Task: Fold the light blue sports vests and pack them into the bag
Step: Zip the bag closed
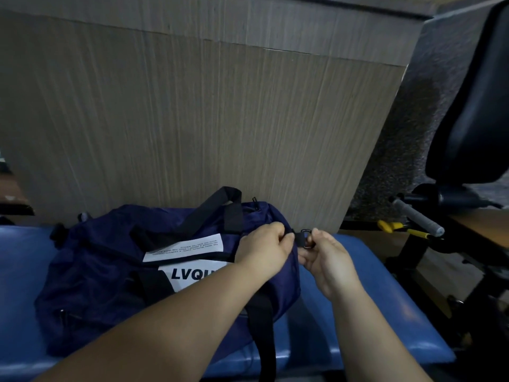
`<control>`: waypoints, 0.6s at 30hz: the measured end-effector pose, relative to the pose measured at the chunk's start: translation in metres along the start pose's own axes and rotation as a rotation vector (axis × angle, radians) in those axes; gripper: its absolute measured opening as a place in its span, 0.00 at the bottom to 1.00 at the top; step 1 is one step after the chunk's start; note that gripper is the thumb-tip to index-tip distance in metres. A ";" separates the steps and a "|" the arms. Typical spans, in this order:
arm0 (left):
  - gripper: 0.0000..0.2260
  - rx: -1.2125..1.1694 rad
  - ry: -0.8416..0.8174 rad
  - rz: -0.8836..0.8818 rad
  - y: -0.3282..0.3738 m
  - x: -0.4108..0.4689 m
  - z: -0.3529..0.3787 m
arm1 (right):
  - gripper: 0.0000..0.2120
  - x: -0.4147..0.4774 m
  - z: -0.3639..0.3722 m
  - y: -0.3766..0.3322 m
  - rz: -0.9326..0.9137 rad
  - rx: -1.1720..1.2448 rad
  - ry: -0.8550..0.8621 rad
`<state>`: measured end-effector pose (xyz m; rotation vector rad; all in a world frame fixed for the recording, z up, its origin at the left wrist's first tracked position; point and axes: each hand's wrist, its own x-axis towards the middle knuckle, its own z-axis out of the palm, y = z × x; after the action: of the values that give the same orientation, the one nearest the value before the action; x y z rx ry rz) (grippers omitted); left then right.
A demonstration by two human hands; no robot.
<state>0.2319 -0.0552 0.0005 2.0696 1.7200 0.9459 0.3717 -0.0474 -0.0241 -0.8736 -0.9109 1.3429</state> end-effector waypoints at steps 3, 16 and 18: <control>0.16 -0.150 0.061 -0.019 -0.001 0.000 -0.001 | 0.12 0.001 0.002 -0.001 -0.004 -0.010 0.071; 0.08 -0.517 -0.022 -0.203 -0.002 -0.007 -0.019 | 0.20 -0.008 -0.002 -0.003 -0.236 -0.630 -0.264; 0.07 -0.519 -0.016 -0.201 -0.001 -0.008 -0.020 | 0.21 -0.009 -0.001 -0.001 -0.267 -0.856 -0.347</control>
<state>0.2177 -0.0658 0.0121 1.5390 1.4437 1.1562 0.3730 -0.0565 -0.0244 -1.1096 -1.8745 0.8589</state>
